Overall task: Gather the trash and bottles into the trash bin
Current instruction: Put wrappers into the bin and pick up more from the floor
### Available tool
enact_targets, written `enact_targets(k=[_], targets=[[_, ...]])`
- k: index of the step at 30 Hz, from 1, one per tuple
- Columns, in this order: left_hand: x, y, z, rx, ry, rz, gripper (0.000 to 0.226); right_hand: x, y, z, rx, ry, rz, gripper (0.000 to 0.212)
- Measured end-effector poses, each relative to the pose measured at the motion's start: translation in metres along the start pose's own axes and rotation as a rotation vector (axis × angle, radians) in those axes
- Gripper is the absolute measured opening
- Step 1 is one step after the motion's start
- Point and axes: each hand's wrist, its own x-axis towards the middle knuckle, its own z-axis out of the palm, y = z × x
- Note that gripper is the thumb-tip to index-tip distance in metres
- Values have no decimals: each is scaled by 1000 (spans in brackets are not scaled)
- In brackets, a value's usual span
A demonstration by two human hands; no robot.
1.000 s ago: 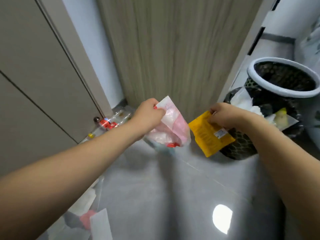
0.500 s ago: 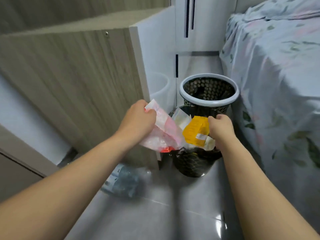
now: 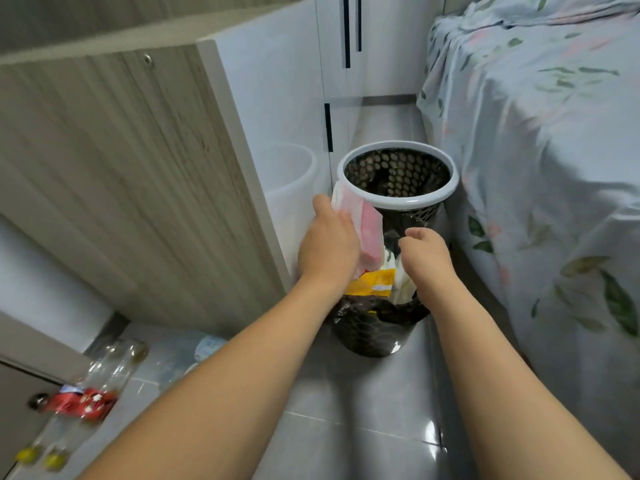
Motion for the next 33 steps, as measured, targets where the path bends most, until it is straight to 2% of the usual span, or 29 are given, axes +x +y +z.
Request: enact_targets(k=[2,4,8,12,14,17,20,24,29,33], targets=[[11,-4,14,58,-187,-167,34,1,3,0,-38,-18,-8,46],[13,-9,16,110,-275,-201,43,0,4,1,-69,-38,-29,47],[1,-22,-3,92,-293,12,30,-5,-1,13,-127,-104,-93,43],[-27,-56,-40,114,-442,133,27,-24,-11,32,-274,-183,-159,37],[-43,-80,-64,173,-475,150,27,-36,-16,43,-388,-220,-224,27],[-62,-115,-98,231,-517,127,27,-64,-22,67,-529,-406,-315,20],[-78,-153,-131,322,-508,89,24,-98,-26,97,-647,-537,-400,33],[-102,-212,-176,442,-513,-18,24,-144,-15,138,-802,-695,-493,30],[-156,-293,-225,447,-515,-186,25,-219,23,193,-987,-930,-593,40],[-212,-362,-253,365,-515,-351,24,-280,54,243,-1078,-1108,-697,43]])
